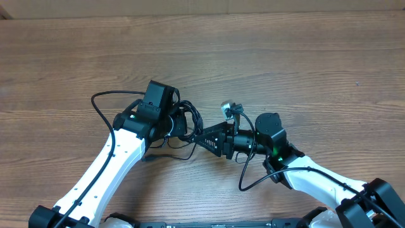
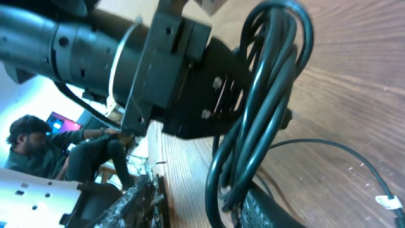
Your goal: Untangle cables
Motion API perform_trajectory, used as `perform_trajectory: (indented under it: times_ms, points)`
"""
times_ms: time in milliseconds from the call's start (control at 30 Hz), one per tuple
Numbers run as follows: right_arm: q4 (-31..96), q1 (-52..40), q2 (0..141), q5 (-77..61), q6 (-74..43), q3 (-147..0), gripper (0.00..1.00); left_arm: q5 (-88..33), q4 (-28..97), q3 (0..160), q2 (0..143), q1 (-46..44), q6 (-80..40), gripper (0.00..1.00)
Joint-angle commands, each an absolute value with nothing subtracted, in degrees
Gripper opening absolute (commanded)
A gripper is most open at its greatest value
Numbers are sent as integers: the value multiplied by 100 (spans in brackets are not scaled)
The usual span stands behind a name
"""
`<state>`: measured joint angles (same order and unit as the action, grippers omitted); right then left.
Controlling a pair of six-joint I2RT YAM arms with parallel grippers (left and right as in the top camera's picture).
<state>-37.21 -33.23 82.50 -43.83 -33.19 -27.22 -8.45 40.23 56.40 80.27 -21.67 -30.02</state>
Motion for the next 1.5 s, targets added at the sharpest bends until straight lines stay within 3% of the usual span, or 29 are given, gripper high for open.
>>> perform_trajectory:
  times_ms: [0,233,467,833,1467]
  points:
    - [-3581,-3516,8200,-4416,-3293,-2862,39,-875,3870,5640,8018,-2215,-3201,4]
    - [-3330,-3509,8197,-4539,-3277,-2862,39,49,4060,5640,8018,-2204,-3863,4]
    - [-3754,-3509,8197,-5179,-3280,-2862,30,-12,4001,5640,8025,-2215,-3916,4]
    - [-3938,-2875,8197,-4810,-3271,-2934,46,-296,4091,5640,8025,-2215,-2751,4]
    - [-3420,-3269,8208,-4661,-3258,-2945,47,303,3940,5640,8025,-2716,-2727,4]
